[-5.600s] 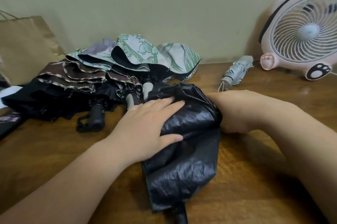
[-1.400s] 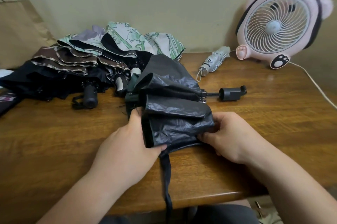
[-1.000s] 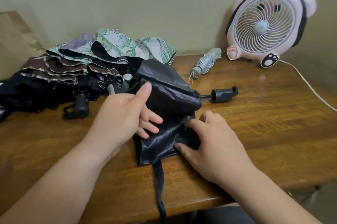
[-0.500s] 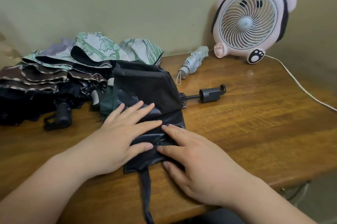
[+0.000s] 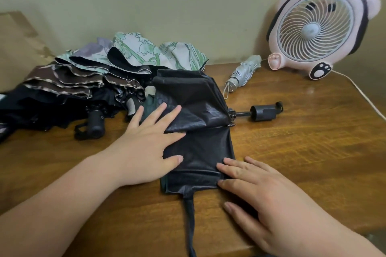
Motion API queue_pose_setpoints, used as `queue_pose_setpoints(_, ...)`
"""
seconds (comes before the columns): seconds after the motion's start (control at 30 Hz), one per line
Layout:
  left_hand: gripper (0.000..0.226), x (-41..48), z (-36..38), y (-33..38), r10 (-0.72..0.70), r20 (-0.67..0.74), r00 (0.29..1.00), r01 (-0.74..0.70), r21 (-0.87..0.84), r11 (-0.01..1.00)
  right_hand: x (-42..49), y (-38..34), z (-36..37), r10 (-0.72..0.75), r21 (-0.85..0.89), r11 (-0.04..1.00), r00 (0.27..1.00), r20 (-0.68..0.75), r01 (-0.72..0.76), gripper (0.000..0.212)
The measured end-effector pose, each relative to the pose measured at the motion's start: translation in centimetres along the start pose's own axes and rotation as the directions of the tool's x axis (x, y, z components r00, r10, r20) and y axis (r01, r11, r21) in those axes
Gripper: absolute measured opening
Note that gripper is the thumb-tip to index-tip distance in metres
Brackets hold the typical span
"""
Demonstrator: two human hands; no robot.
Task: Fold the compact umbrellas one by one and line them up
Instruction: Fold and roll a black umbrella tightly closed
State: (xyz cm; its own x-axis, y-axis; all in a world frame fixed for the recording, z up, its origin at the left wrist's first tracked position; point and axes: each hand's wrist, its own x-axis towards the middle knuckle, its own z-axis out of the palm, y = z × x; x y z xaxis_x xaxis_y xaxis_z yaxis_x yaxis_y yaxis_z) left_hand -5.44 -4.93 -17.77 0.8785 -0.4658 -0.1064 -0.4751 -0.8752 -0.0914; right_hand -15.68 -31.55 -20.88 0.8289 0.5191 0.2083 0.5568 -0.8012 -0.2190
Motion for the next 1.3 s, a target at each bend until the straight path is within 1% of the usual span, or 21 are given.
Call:
queue_pose_setpoints(0.1, 0.06, 0.2, -0.6, -0.1, -0.006, -0.001, 1.0, 0.006, -0.003, 1.0, 0.1, -0.3, -0.2, -0.007, -0.036, 0.999, 1.0, -0.019, 0.006, 0.037)
queue_pose_setpoints(0.2, 0.054, 0.0, 0.0, 0.2, -0.045, -0.081, 0.996, 0.042, -0.033, 0.999, 0.9, -0.9, -0.9, 0.012, -0.063, 0.998, 0.998, -0.059, -0.015, 0.033)
queue_pose_setpoints(0.27, 0.059, -0.3, 0.6, 0.6, -0.066, -0.116, 0.991, 0.058, -0.073, 0.996, 2.4, -1.3, -1.5, 0.012, -0.042, 0.999, 0.995, -0.1, -0.017, 0.032)
queue_pose_setpoints(0.37, 0.077, -0.2, 0.7, 1.1, -0.084, -0.147, 0.986, 0.058, -0.17, 0.984, 5.6, -1.9, -1.7, -0.01, 0.035, 0.999, 0.992, -0.127, 0.015, 0.034)
queue_pose_setpoints(0.4, 0.077, -0.2, 0.7, 1.1, -0.093, -0.162, 0.982, 0.065, -0.17, 0.983, 6.7, -2.1, -1.6, -0.009, 0.051, 0.999, 0.993, -0.115, 0.015, 0.037)
queue_pose_setpoints(0.43, 0.072, -0.1, 0.6, 1.1, -0.107, -0.177, 0.978, 0.082, -0.146, 0.986, 7.7, -2.2, -1.4, 0.007, 0.049, 0.999, 0.996, -0.087, -0.003, 0.039)
queue_pose_setpoints(0.5, 0.057, -0.1, 0.9, 0.9, -0.151, -0.191, 0.97, 0.137, -0.088, 0.987, 9.1, -2.0, -0.6, 0.075, -0.006, 0.997, 0.997, 0.012, -0.075, 0.041)
queue_pose_setpoints(0.57, 0.055, -0.2, 1.2, 0.5, -0.182, -0.199, 0.963, 0.169, -0.083, 0.982, 9.5, -1.4, 0.1, 0.113, -0.063, 0.992, 0.987, 0.111, -0.106, 0.048)
queue_pose_setpoints(0.7, 0.048, 0.0, 1.4, 0.1, -0.184, -0.236, 0.954, 0.167, -0.09, 0.982, 8.9, -1.2, 0.2, 0.157, -0.098, 0.986, 0.956, 0.249, -0.136, 0.066)
queue_pose_setpoints(0.8, 0.044, 0.5, 1.7, 0.0, -0.209, -0.254, 0.944, 0.196, -0.078, 0.978, 8.5, -1.3, 0.2, 0.174, -0.18, 0.975, 0.945, 0.277, -0.127, 0.078)
queue_pose_setpoints(0.97, 0.044, 0.2, 2.1, -0.2, -0.197, -0.257, 0.946, 0.186, -0.067, 0.98, 8.1, -1.5, 0.3, 0.182, -0.206, 0.971, 0.93, 0.318, -0.12, 0.085)
queue_pose_setpoints(1.07, 0.053, 0.0, 2.0, -0.5, -0.181, -0.217, 0.959, 0.169, -0.072, 0.983, 7.4, -1.7, 0.1, 0.165, -0.217, 0.972, 0.927, 0.337, -0.093, 0.086)
queue_pose_setpoints(1.1, 0.061, -0.1, 1.9, -0.6, -0.178, -0.188, 0.966, 0.165, -0.083, 0.983, 7.1, -1.8, 0.1, 0.166, -0.214, 0.972, 0.924, 0.346, -0.094, 0.086)
queue_pose_setpoints(1.2, 0.097, -0.3, 1.6, -0.7, -0.161, -0.104, 0.981, 0.151, -0.098, 0.984, 6.5, -1.9, 0.0, 0.185, -0.203, 0.972, 0.913, 0.364, -0.116, 0.085)
queue_pose_setpoints(1.27, 0.107, -0.3, 1.5, -0.8, -0.154, -0.08, 0.985, 0.146, -0.099, 0.984, 6.0, -1.8, -0.2, 0.162, -0.153, 0.982, 0.923, 0.349, -0.115, 0.084)
queue_pose_setpoints(1.3, 0.109, -0.3, 1.5, -0.9, -0.154, -0.072, 0.986, 0.146, -0.1, 0.984, 5.9, -1.7, -0.4, 0.144, -0.099, 0.988, 0.939, 0.313, -0.118, 0.084)
